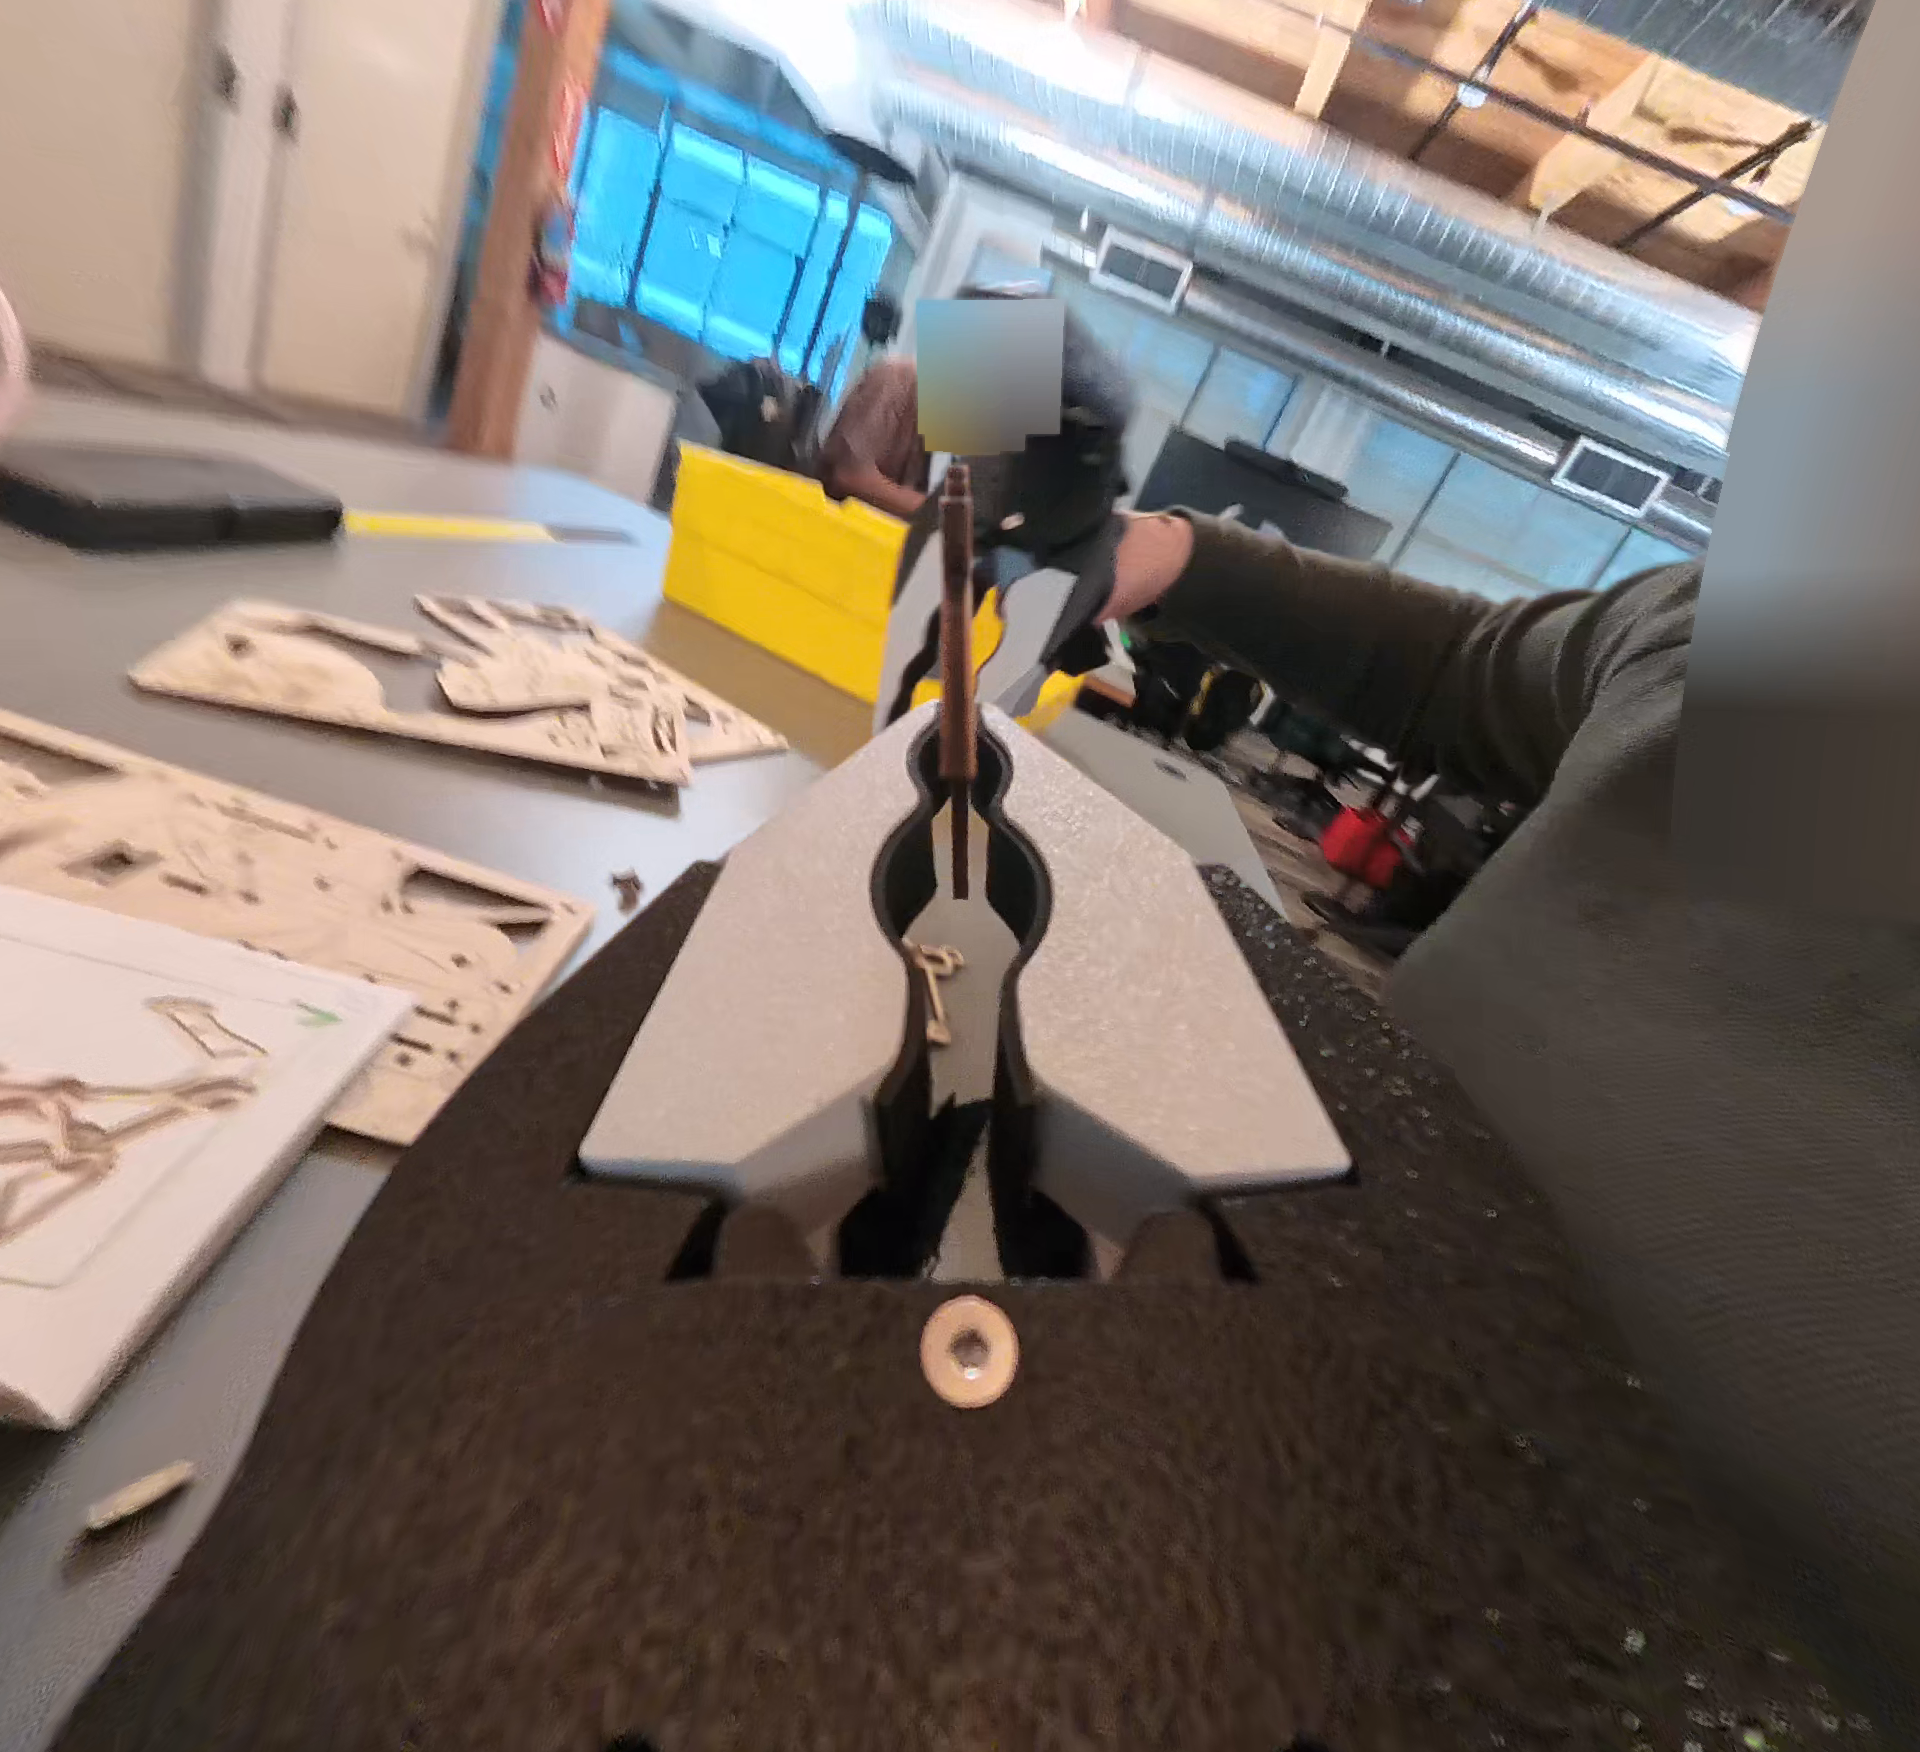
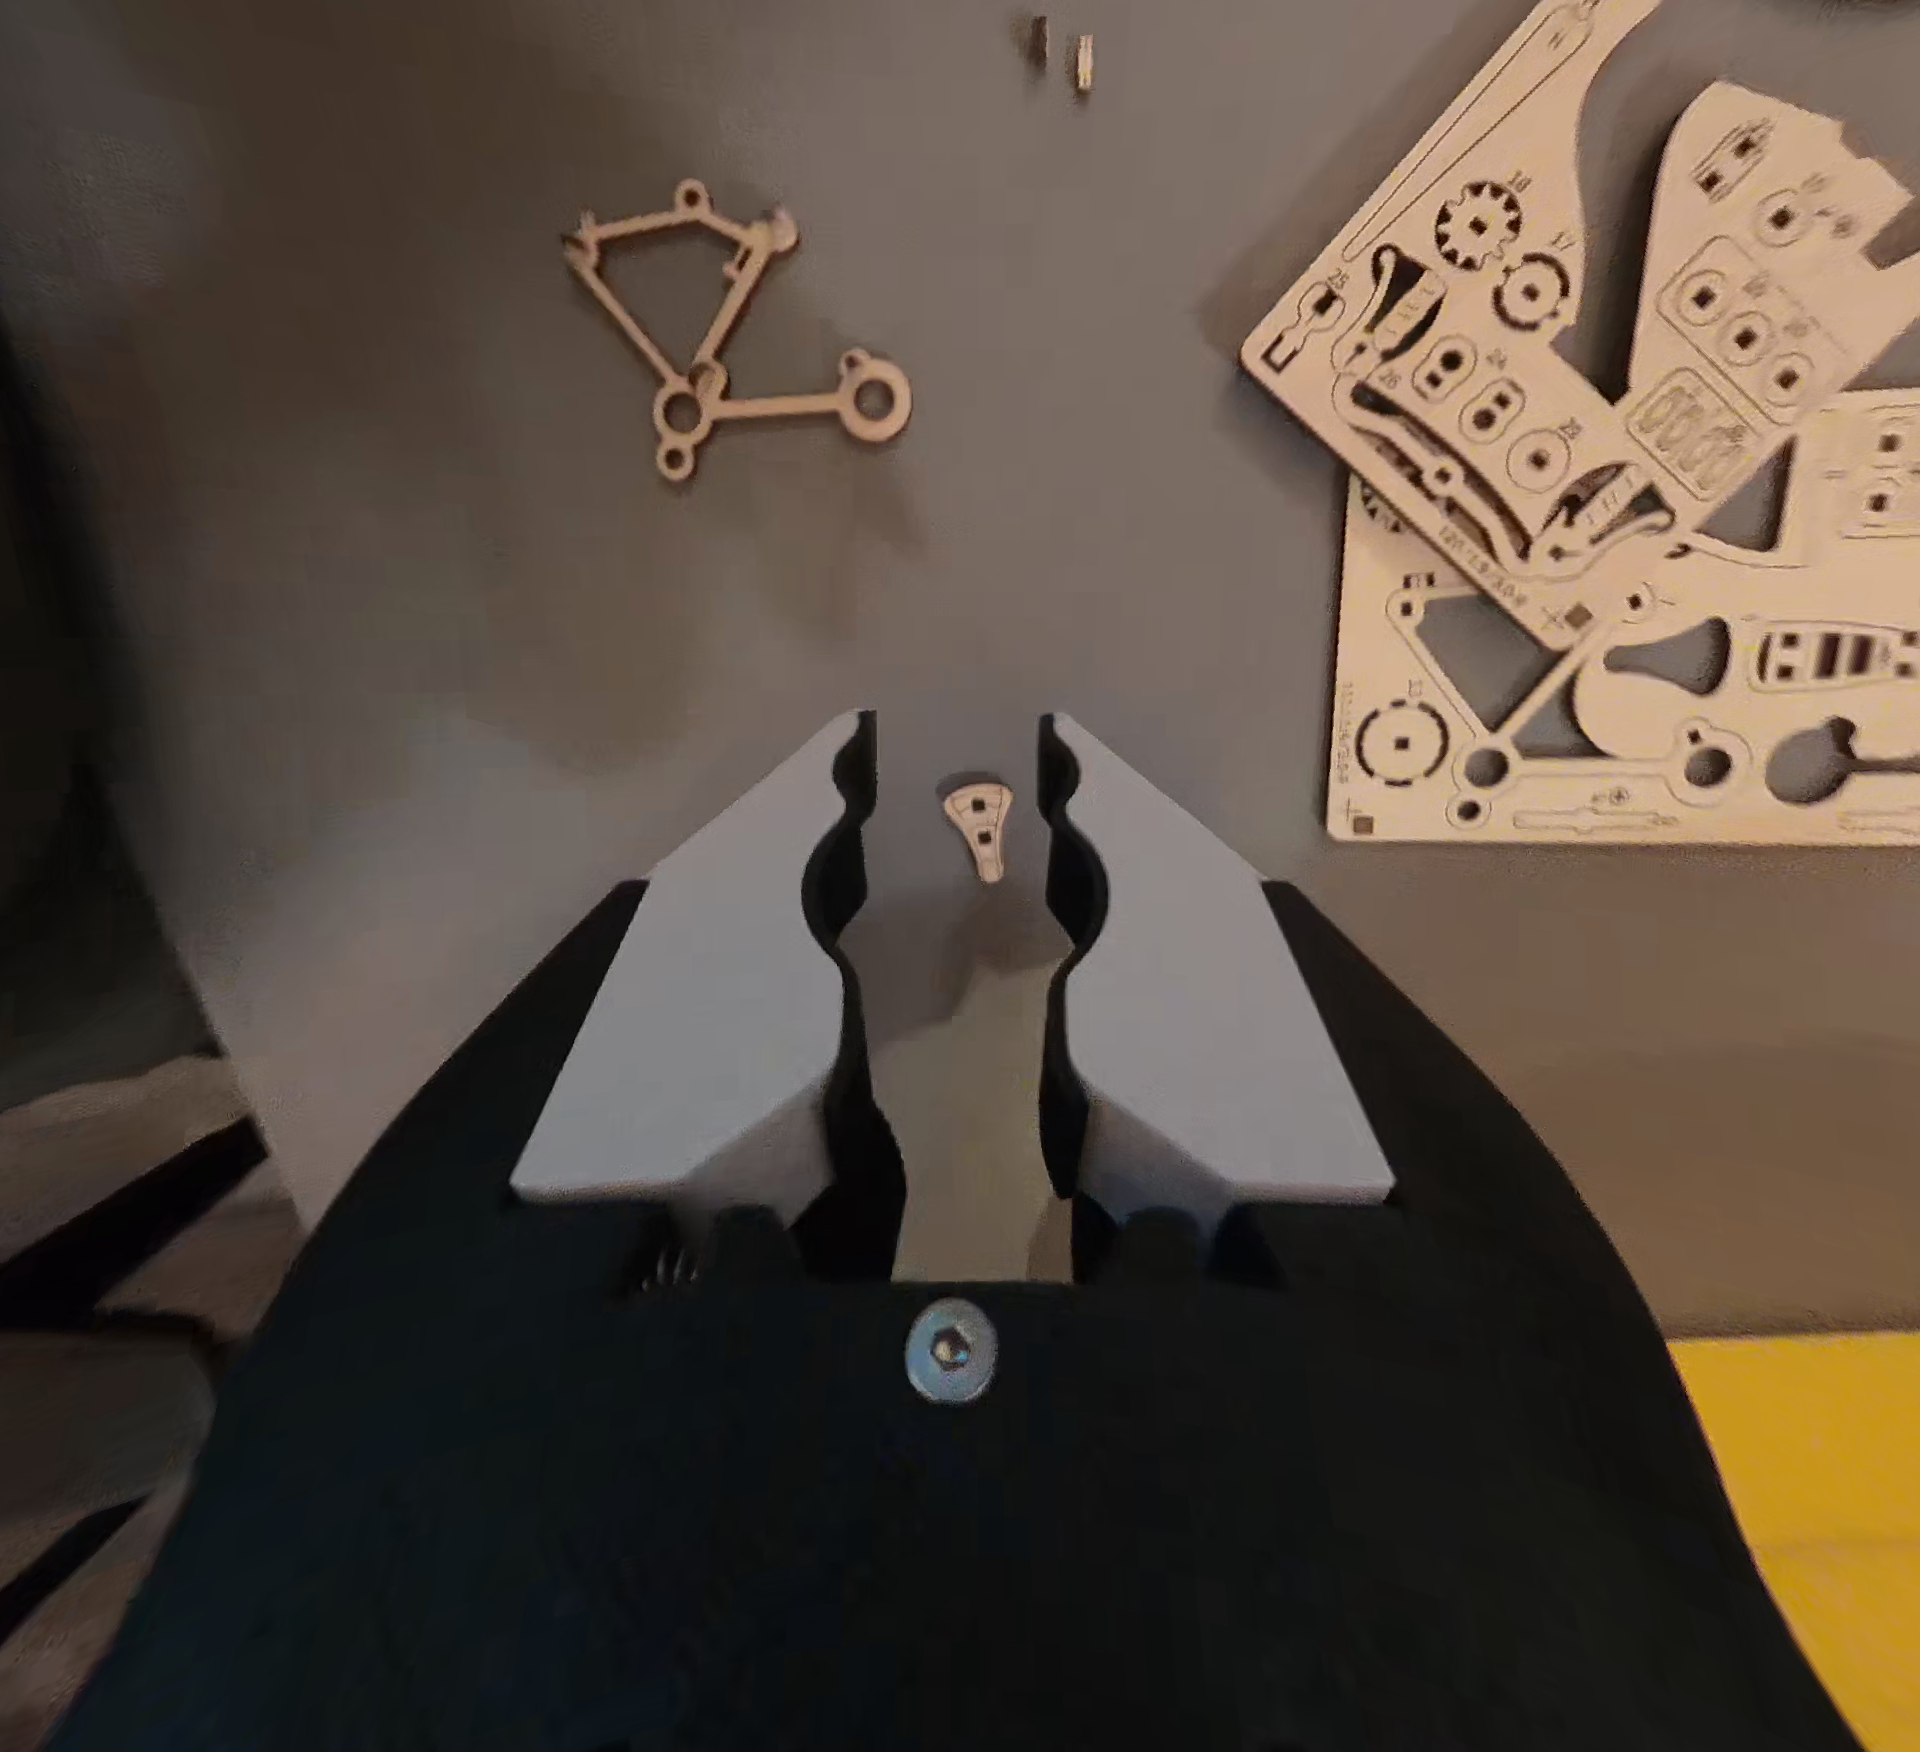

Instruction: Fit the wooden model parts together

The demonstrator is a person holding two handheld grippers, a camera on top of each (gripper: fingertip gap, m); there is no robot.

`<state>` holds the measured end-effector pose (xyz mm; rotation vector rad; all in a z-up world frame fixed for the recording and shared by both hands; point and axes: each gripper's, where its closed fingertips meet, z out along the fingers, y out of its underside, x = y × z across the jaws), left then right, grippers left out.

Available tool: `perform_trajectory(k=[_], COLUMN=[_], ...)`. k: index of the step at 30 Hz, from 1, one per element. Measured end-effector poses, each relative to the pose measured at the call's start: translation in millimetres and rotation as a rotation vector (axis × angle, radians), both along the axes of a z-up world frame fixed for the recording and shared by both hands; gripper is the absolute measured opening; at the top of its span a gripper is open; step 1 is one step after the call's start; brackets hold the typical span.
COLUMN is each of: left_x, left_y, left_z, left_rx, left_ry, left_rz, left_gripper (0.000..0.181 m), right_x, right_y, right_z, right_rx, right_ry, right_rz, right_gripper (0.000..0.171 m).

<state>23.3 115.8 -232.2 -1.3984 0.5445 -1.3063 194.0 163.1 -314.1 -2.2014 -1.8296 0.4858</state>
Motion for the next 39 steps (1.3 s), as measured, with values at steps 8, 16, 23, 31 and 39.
perform_trajectory(k=[8, 16, 23, 31, 39], left_x=[16.3, 31.0, 29.3, 36.2, 28.4], left_y=[1.0, -16.6, -11.3, -23.9, -2.9], left_z=[-20.5, -30.7, -33.1, -37.2, -41.5], left_rx=[-0.190, -0.255, -0.272, -0.292, -0.272], left_ry=[0.057, 0.111, 0.116, 0.146, 0.188], left_rz=[-0.114, -0.286, -0.254, -0.354, -0.182], left_gripper=[0.000, 0.000, 0.000, 0.000, 0.000], right_x=[25.6, 24.3, 25.0, -44.3, -120.6], right_y=[-4.5, -1.9, -1.5, 5.6, 21.1], right_z=[-25.3, -34.8, -34.7, 7.1, 49.7], right_rx=[0.140, 0.108, 0.059, 0.146, 0.118], right_ry=[0.056, 0.079, 0.090, 0.379, 0.756], right_rz=[-0.021, -0.011, -0.074, -0.007, 0.069], right_gripper=[0.023, 0.018, 0.008, 0.007, 0.007])
